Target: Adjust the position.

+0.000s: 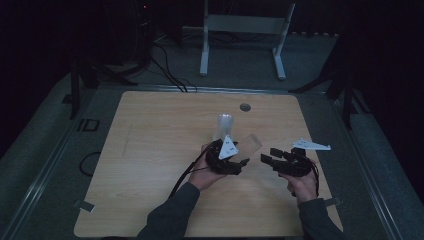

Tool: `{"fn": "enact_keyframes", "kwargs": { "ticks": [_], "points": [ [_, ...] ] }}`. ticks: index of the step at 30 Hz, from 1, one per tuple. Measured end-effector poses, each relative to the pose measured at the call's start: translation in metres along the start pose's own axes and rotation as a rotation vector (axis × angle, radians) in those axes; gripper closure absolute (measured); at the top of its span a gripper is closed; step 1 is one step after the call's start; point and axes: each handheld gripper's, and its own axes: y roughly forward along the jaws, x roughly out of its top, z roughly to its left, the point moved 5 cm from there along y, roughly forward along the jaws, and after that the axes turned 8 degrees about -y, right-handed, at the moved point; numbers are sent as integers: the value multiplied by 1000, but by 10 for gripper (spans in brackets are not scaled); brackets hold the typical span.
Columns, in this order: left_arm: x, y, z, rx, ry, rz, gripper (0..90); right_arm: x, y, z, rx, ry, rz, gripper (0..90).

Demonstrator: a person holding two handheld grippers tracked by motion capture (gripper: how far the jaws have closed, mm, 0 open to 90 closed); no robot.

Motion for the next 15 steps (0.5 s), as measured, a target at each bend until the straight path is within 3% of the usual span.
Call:
{"fn": "enact_keyframes", "kwargs": {
  "ticks": [15],
  "points": [
    [2,-3,1,-27,29,26,312,4,-4,2,-49,-146,102,386]
  ]
}}
